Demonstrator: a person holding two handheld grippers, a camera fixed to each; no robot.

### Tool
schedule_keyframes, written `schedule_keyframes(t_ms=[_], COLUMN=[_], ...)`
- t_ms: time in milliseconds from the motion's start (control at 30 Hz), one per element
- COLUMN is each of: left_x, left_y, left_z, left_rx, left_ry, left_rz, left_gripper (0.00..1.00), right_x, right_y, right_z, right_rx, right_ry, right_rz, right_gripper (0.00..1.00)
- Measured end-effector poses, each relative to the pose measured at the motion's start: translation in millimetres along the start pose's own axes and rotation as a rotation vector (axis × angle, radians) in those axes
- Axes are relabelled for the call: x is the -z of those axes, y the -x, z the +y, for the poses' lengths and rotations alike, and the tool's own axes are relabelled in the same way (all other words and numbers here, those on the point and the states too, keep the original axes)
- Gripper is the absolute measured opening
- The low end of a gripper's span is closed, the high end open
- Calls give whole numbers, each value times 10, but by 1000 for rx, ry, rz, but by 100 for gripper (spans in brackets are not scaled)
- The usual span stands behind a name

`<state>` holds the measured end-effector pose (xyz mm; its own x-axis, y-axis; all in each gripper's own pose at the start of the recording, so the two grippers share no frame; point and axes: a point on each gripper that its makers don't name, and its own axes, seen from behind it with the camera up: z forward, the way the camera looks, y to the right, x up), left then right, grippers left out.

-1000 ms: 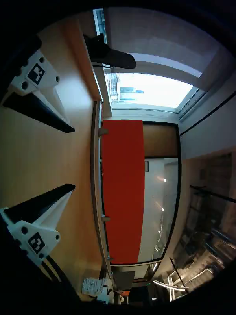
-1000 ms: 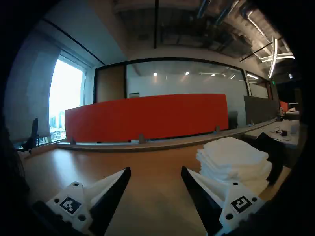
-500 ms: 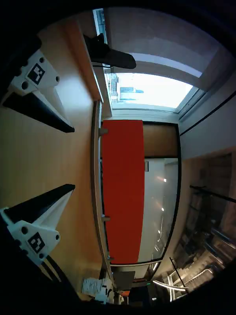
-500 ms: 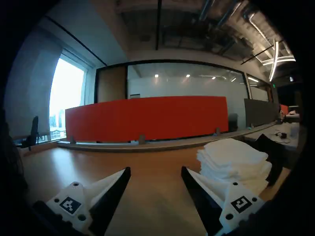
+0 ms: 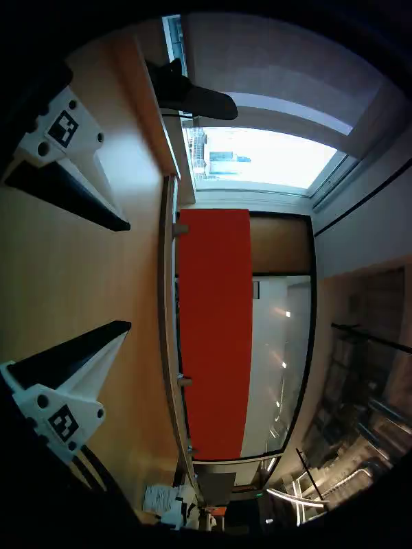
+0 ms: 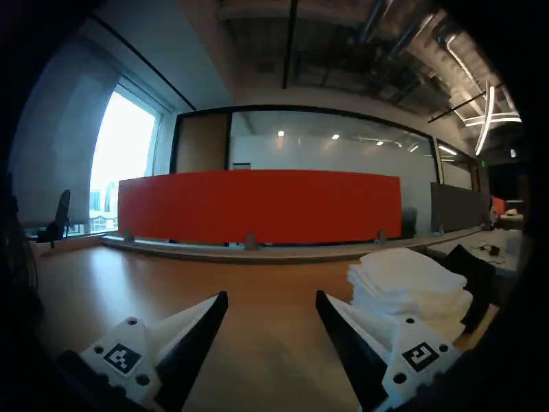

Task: Fold towel

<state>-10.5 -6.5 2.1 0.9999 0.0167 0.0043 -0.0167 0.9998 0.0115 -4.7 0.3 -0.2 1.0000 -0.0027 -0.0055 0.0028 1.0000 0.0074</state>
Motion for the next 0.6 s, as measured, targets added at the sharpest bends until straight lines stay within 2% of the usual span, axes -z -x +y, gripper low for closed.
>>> schedule_keyframes(t_ms=[600], left_x=[3], left_y=[-4], left_z=[0], left_rx=[0], left_ry=[0], left_rz=[0], left_gripper=[97], right_x=[-1], right_y=[7], right_z=[-2], right_rx=[-1], right_ry=[4], right_rz=[-3], right_gripper=[99])
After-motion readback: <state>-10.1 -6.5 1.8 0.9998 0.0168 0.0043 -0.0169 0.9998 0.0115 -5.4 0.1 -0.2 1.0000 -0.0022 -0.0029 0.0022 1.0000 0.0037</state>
